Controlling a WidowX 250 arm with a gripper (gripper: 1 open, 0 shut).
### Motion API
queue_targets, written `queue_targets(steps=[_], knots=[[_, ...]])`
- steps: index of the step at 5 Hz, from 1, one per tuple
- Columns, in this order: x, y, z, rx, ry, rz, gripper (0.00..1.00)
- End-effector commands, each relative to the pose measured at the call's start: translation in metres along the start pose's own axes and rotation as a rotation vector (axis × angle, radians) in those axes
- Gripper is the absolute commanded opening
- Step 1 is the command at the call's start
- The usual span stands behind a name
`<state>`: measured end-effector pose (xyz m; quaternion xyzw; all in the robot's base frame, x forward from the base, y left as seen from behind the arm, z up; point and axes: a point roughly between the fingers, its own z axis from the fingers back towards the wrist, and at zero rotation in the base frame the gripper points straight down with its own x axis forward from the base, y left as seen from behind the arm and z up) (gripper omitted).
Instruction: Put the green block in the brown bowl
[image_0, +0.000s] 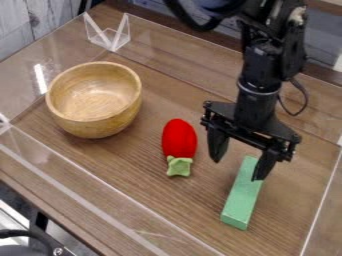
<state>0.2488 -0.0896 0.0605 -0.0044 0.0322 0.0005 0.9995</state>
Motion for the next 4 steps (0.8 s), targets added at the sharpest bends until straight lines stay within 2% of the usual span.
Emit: queue_targets(steps=[1, 2, 3, 4], knots=[[0.008, -0.017, 0.03, -0.019, -0.103, -0.044, 1.0], [0.004, -0.025, 0.031, -0.017, -0.116, -0.04, 1.0], [0.005, -0.024, 0.026, -0.012, -0.12, -0.024, 1.0], [0.011, -0.024, 0.017, -0.004, -0.117, -0.05, 0.0]])
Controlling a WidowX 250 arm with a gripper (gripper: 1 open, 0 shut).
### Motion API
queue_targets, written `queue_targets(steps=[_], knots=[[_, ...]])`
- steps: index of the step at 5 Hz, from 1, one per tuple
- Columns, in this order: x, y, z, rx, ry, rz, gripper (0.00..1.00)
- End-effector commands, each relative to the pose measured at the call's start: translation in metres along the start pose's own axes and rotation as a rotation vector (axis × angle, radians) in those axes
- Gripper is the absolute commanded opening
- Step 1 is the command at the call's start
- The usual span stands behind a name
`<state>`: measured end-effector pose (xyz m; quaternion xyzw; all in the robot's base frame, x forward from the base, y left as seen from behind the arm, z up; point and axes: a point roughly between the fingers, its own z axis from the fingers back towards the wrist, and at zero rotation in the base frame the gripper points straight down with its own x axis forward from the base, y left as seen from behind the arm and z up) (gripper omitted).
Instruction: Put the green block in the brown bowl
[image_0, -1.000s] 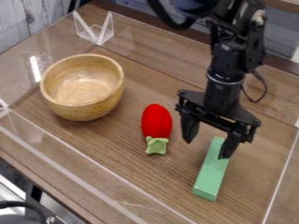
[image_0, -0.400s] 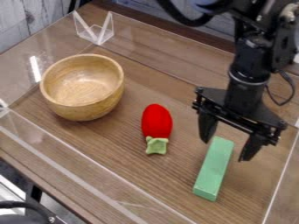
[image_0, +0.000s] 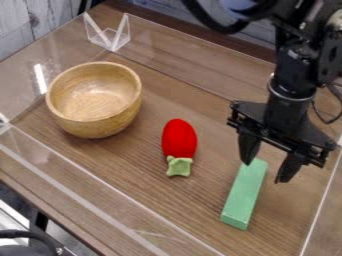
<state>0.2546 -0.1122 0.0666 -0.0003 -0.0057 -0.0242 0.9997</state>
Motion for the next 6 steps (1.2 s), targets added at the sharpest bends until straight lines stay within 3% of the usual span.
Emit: queue_targets(steps=[1, 2, 4, 5, 6], knots=[[0.009, -0.002, 0.003, -0.005, -0.036, -0.02, 1.0], [0.012, 0.0, -0.002, 0.004, -0.036, -0.03, 1.0], [0.001, 0.022, 0.015, 0.017, -0.046, 0.135, 1.0], [0.01, 0.033, 0.003, 0.01, -0.066, 0.092, 1.0], [0.017, 0.032, -0.015, 0.006, -0.041, 0.048, 1.0]])
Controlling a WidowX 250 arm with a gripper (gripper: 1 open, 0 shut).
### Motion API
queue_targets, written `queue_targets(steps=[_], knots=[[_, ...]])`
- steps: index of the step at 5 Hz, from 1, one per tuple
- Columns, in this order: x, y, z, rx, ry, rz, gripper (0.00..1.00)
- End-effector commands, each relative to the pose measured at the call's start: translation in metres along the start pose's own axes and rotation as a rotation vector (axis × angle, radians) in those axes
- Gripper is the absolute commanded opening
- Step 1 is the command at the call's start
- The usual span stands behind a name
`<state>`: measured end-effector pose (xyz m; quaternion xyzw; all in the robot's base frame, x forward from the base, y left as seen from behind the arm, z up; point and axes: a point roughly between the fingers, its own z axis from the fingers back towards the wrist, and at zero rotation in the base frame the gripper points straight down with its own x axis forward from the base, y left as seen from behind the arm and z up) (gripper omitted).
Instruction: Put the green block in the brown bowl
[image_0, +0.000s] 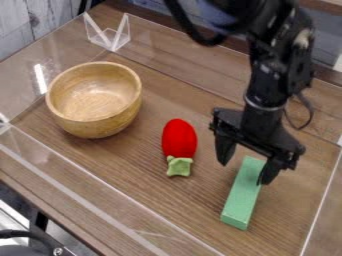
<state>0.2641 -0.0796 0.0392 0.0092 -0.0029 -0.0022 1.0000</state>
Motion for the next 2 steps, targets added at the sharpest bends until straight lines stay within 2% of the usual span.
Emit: queue_targets(steps=[1, 2], knots=[[0.016, -0.003, -0.005, -0.016, -0.028, -0.038, 1.0], [0.014, 0.008, -0.002, -0.018, -0.026, 0.002, 0.0]])
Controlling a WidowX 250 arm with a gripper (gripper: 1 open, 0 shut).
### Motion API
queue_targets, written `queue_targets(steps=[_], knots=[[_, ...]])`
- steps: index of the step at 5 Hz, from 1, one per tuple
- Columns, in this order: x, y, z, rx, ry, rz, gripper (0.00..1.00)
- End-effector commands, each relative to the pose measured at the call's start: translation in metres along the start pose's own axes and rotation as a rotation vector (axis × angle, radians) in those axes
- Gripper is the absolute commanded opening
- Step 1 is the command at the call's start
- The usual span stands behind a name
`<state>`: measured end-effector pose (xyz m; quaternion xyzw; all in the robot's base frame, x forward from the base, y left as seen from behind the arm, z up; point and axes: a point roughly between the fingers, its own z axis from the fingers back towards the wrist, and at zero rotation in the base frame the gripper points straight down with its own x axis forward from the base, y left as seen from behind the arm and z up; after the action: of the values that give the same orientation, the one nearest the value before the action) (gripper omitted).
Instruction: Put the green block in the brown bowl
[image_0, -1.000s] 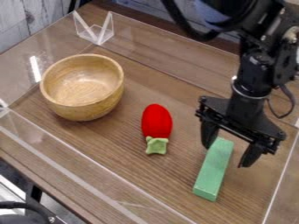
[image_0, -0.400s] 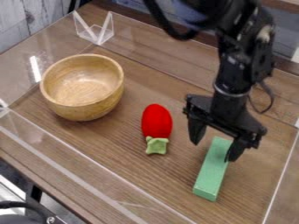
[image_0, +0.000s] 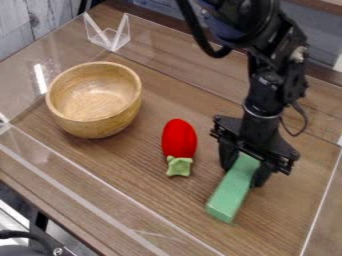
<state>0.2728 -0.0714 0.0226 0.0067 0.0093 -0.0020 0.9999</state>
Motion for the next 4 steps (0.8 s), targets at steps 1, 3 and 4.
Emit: queue_targets(steps=[1, 3, 4], knots=[[0.003, 0.011, 0.031, -0.023, -0.06, 0.053, 0.0], [0.012, 0.066, 0.073, -0.065, -0.148, 0.292, 0.0], [0.013, 0.109, 0.083, -0.074, -0.169, 0.403, 0.0]])
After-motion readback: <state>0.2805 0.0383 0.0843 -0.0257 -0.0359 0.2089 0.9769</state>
